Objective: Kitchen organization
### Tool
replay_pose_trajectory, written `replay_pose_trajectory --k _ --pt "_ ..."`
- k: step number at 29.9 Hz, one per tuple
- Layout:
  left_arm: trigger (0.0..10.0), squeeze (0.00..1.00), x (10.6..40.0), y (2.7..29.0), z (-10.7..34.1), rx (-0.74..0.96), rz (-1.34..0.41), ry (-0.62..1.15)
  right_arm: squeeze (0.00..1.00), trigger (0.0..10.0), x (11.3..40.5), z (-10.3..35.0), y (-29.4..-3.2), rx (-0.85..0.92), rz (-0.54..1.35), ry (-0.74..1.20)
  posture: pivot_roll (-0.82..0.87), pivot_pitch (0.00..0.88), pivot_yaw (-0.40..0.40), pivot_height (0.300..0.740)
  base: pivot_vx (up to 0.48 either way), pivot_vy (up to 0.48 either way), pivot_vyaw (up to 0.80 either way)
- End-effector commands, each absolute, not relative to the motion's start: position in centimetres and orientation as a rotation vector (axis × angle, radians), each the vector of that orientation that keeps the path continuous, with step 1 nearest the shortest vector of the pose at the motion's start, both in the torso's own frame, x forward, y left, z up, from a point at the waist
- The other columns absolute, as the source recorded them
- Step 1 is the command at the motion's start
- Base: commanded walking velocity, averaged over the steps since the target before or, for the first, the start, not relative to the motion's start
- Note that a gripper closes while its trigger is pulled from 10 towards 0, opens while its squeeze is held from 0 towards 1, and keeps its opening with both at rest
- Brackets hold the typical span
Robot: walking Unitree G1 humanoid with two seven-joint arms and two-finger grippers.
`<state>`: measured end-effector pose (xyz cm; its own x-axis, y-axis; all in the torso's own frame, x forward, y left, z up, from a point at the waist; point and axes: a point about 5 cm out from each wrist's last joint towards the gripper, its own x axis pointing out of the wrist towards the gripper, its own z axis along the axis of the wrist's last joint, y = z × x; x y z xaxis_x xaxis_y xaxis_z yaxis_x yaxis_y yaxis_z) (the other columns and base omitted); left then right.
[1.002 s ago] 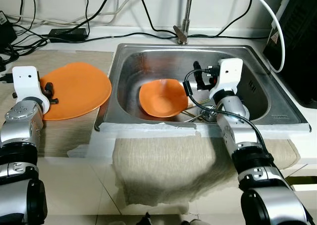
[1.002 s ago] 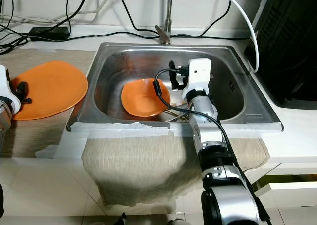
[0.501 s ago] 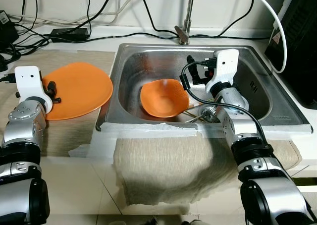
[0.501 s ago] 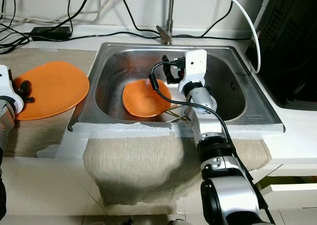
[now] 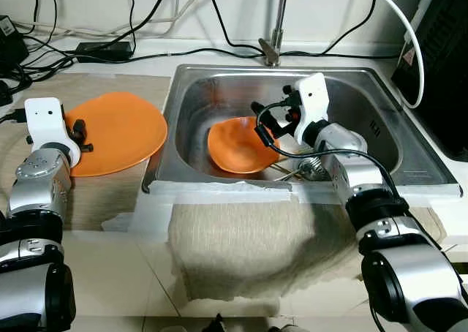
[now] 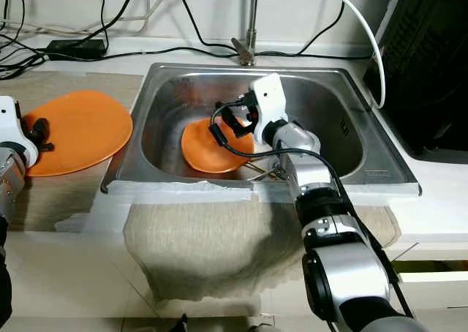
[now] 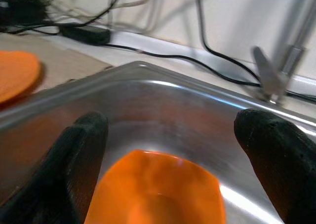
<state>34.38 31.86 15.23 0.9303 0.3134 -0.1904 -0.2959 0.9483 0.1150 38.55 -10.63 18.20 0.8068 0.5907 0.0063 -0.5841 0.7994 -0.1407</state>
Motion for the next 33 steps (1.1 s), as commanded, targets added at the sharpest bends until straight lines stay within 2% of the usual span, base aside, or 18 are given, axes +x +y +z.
replay_pose_trajectory --k 1,19,33 --pt "10.0 0.00 33.2 31.6 11.6 0.048 0.314 0.359 0.00 10.0 38.7 18.5 -10.4 -0.159 0.667 -0.037 0.06 0.000 -0.026 0.740 0.000 0.000 0.00" --pt "10.0 0.00 32.1 30.8 9.1 -0.009 0.295 0.381 0.00 10.0 39.4 20.4 -5.1 -0.054 0.834 0.000 0.06 0.000 -0.030 0.740 0.000 0.000 0.00" --pt "10.0 0.00 30.2 31.3 7.1 -0.043 0.300 0.383 0.00 10.0 39.3 20.6 -3.2 0.029 0.853 0.033 0.08 0.000 -0.037 0.740 0.000 0.000 0.00"
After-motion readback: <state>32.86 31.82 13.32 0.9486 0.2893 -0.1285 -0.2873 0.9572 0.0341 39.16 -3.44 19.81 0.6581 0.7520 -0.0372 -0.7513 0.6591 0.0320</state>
